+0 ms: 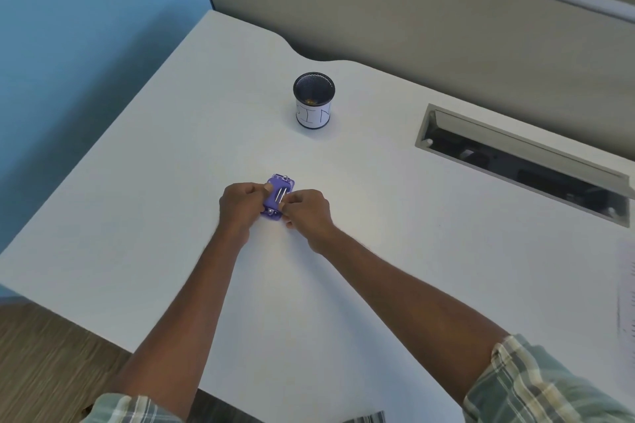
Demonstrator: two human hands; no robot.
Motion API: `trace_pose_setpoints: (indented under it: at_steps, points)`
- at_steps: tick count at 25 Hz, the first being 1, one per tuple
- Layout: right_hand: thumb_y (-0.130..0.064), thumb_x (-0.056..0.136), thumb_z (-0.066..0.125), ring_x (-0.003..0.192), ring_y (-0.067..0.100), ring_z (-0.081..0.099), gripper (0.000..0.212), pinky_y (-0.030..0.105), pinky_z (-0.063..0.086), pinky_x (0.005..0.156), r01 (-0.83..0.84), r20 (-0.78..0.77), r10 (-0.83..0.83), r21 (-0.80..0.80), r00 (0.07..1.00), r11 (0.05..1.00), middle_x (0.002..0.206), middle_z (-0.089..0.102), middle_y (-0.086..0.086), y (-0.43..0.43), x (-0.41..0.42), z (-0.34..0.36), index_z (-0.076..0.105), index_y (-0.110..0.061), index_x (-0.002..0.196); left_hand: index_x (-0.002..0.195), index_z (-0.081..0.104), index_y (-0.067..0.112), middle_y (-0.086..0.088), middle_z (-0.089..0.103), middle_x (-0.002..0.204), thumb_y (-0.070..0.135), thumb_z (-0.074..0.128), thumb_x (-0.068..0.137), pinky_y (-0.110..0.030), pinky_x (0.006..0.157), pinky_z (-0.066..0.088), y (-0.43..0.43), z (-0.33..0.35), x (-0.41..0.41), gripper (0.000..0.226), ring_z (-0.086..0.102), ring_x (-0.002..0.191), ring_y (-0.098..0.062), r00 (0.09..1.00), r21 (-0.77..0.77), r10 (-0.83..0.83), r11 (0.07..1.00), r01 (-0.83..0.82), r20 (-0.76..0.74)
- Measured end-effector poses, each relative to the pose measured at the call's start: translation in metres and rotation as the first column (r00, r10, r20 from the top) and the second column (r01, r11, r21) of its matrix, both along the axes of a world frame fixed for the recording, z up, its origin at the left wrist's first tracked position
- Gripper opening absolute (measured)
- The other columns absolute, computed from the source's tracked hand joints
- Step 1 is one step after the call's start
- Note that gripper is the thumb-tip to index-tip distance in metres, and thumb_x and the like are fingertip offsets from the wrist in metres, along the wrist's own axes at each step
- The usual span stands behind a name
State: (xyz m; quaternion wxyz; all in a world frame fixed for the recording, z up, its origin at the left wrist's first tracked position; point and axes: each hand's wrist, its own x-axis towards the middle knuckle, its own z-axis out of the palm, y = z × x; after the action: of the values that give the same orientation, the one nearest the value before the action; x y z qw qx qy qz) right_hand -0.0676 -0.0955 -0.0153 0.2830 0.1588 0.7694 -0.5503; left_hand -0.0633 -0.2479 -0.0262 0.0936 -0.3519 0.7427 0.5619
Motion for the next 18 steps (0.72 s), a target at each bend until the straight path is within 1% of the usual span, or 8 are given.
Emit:
trace_pose_setpoints:
  at_steps: [3, 6, 8, 10, 12, 13, 15, 18]
  points:
    - [-0.005, 0.092, 0.066, 0.077, 0.024, 0.061, 0.015, 0.046, 0.058, 0.074, 0.013, -0.007, -0.013, -0.015, 1.0, 1.0, 0.084, 0.07, 0.014, 0.003, 0.001, 0.003, 0.076, 0.006, 0.092, 0.112, 0.082, 0.008, -0.009, 0.08, 0.104, 0.021, 0.077, 0.099, -0.037, 0.086, 0.059, 0.003, 0.01, 0.004, 0.019, 0.069, 0.091, -0.025, 0.999, -0.037, 0.005, 0.999, -0.006, -0.038]
    - [-0.009, 0.096, 0.072, 0.081, 0.021, 0.068, 0.009, 0.048, 0.066, 0.088, 0.045, -0.031, -0.046, -0.044, 0.998, 0.998, 0.1, 0.078, 0.017, 0.018, 0.006, 0.011, 0.077, -0.009, 0.102, 0.132, 0.075, 0.014, -0.005, 0.072, 0.125, 0.029, 0.081, 0.095, -0.039, 0.099, 0.057, 0.013, 0.029, 0.006, 0.04, 0.067, 0.11, -0.021, 0.994, -0.281, -0.001, 0.959, -0.03, -0.112]
    - [-0.012, 0.097, 0.073, 0.079, 0.019, 0.071, 0.015, 0.043, 0.066, 0.087, 0.067, -0.047, -0.07, -0.066, 0.996, 0.996, 0.099, 0.078, 0.013, 0.039, 0.012, 0.016, 0.077, -0.007, 0.111, 0.132, 0.075, 0.018, -0.002, 0.07, 0.128, 0.029, 0.08, 0.096, -0.038, 0.095, 0.057, 0.029, 0.041, 0.008, 0.038, 0.066, 0.108, -0.018, 0.978, -0.362, -0.053, 0.932, -0.025, -0.203]
    - [-0.014, 0.097, 0.074, 0.075, 0.014, 0.072, 0.011, 0.04, 0.067, 0.083, 0.102, -0.081, -0.106, -0.058, 0.991, 0.993, 0.099, 0.081, 0.012, 0.069, 0.021, 0.018, 0.078, -0.009, 0.106, 0.129, 0.078, 0.018, -0.001, 0.074, 0.12, 0.025, 0.08, 0.096, -0.033, 0.091, 0.059, 0.053, 0.049, 0.013, 0.033, 0.07, 0.101, -0.014, 0.946, -0.35, -0.143, 0.936, 0.034, -0.292]
    - [-0.017, 0.097, 0.074, 0.07, 0.009, 0.073, 0.006, 0.038, 0.066, 0.079, 0.138, -0.131, -0.138, -0.011, 0.982, 0.99, 0.094, 0.082, 0.008, 0.106, 0.034, 0.019, 0.08, -0.015, 0.098, 0.123, 0.081, 0.018, 0.005, 0.078, 0.107, 0.022, 0.08, 0.097, -0.014, 0.086, 0.055, 0.084, 0.052, 0.02, 0.027, 0.07, 0.091, 0.0, 0.911, -0.317, -0.236, 0.94, 0.126, -0.338]
    - [-0.02, 0.098, 0.074, 0.069, 0.008, 0.073, 0.007, 0.036, 0.064, 0.076, 0.152, -0.161, -0.145, 0.031, 0.976, 0.988, 0.09, 0.082, 0.002, 0.126, 0.042, 0.019, 0.08, -0.017, 0.095, 0.12, 0.083, 0.018, 0.007, 0.08, 0.104, 0.021, 0.079, 0.097, -0.012, 0.086, 0.055, 0.102, 0.052, 0.024, 0.024, 0.07, 0.09, 0.004, 0.9, -0.286, -0.277, 0.94, 0.183, -0.335]
    - [-0.026, 0.1, 0.072, 0.078, 0.011, 0.073, 0.011, 0.032, 0.061, 0.077, 0.114, -0.228, -0.065, 0.208, 0.971, 0.972, 0.09, 0.08, -0.006, 0.166, 0.059, 0.017, 0.081, -0.02, 0.096, 0.116, 0.085, 0.018, 0.007, 0.084, 0.104, 0.021, 0.079, 0.098, -0.026, 0.093, 0.062, 0.135, 0.047, 0.03, 0.019, 0.074, 0.093, 0.002, 0.879, -0.24, -0.369, 0.922, 0.304, -0.303]
    - [-0.032, 0.104, 0.067, 0.093, 0.019, 0.07, 0.016, 0.038, 0.057, 0.082, 0.008, -0.263, 0.17, 0.561, 0.95, 0.828, 0.102, 0.074, -0.005, 0.217, 0.084, 0.012, 0.079, -0.022, 0.108, 0.112, 0.087, 0.019, 0.007, 0.086, 0.103, 0.021, 0.079, 0.097, -0.035, 0.098, 0.064, 0.186, 0.038, 0.036, 0.017, 0.078, 0.095, -0.007, 0.823, -0.221, -0.514, 0.855, 0.469, -0.243]
